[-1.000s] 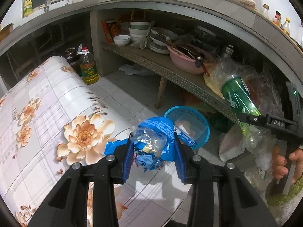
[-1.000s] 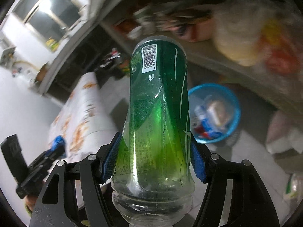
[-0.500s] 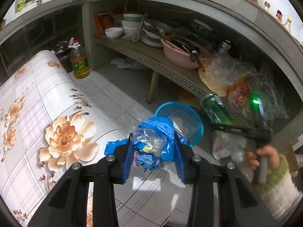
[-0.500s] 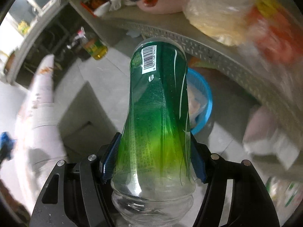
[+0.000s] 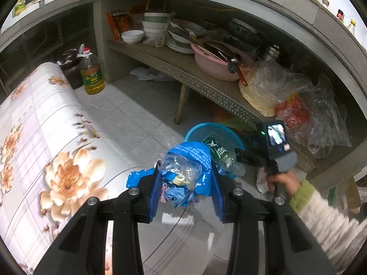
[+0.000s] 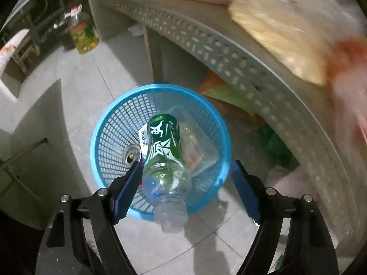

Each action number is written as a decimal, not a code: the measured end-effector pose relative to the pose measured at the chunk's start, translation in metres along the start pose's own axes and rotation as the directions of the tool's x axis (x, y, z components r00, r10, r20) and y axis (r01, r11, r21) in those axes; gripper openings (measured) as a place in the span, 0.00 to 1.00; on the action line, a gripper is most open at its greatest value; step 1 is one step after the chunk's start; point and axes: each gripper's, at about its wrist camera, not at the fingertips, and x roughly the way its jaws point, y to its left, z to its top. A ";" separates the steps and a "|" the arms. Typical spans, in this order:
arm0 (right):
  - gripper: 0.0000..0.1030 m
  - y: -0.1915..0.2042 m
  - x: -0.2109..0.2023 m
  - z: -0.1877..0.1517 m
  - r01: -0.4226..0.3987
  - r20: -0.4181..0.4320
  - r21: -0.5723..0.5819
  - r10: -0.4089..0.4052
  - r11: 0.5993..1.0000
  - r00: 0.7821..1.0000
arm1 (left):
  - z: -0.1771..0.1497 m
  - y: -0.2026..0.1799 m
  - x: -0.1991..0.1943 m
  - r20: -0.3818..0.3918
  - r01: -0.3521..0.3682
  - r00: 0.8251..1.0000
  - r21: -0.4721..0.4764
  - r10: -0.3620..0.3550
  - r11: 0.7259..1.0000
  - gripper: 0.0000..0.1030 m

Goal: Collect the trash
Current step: 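Carry the green bottle and blue wrapper to the blue wastebasket and release both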

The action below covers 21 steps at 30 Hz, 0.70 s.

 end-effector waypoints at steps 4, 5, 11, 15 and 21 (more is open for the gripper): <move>0.74 -0.028 -0.033 -0.027 -0.027 0.040 0.105 0.023 0.994 0.999 | 0.017 -0.015 0.021 -0.035 0.062 0.997 -0.001 -0.062 0.998 0.36; 0.74 -0.034 -0.039 -0.032 -0.038 0.049 0.135 0.032 0.990 0.998 | 0.023 -0.019 0.028 -0.049 0.089 0.995 -0.008 -0.090 0.996 0.36; 0.74 -0.057 -0.077 -0.072 -0.091 0.064 0.262 0.077 0.961 0.995 | 0.056 -0.047 0.104 -0.201 0.184 0.958 -0.123 -0.206 0.975 0.36; 0.74 -0.066 -0.099 -0.097 -0.127 0.064 0.328 0.112 0.936 0.992 | 0.075 -0.074 0.162 -0.268 0.159 0.944 -0.136 -0.191 0.978 0.70; 0.74 -0.054 -0.107 -0.102 -0.133 0.064 0.323 0.119 0.937 0.991 | 0.083 -0.070 0.173 -0.228 0.095 0.963 -0.218 -0.146 0.971 0.74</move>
